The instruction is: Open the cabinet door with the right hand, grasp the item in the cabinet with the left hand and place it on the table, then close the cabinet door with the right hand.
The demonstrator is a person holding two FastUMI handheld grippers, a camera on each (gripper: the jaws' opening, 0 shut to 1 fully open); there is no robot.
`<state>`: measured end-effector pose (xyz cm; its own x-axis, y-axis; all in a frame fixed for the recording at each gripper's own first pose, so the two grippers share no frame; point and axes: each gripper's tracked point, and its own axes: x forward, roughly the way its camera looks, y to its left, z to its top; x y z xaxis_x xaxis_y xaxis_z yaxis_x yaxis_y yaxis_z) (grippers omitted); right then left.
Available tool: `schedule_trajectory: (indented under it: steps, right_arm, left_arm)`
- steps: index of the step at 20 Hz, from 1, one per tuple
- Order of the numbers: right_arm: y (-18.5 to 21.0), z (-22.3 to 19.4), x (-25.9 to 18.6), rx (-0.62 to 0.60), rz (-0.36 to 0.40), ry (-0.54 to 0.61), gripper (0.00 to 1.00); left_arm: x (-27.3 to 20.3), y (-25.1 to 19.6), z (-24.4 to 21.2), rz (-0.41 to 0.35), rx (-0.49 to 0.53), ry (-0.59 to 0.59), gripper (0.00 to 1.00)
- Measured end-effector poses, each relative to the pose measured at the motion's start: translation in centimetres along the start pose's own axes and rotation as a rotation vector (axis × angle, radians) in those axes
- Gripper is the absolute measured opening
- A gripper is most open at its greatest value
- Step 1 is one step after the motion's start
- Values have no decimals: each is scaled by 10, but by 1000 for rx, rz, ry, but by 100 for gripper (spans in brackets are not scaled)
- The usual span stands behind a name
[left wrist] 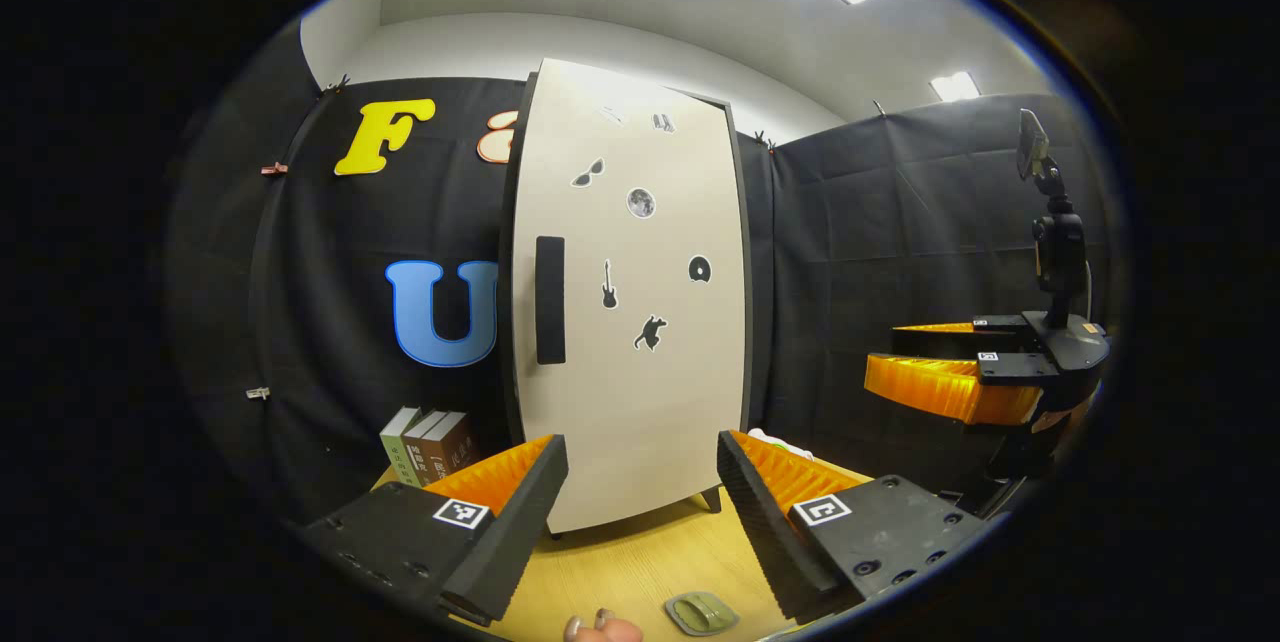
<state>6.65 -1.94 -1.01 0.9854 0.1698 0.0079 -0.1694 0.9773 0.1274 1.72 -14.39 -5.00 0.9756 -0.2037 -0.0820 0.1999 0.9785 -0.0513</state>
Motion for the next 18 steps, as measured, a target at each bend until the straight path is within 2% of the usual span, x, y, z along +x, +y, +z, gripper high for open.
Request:
schedule_trajectory:
  steps: [4,18]
  right_arm:
    - [-3,0,1,-21,-19,-7,97]
    - [-3,-7,5,-10,5,23,97]
  left_arm:
    - [1,2,2,-1,-5,-6,94]
    - [6,9,7,5,14,-19,95]
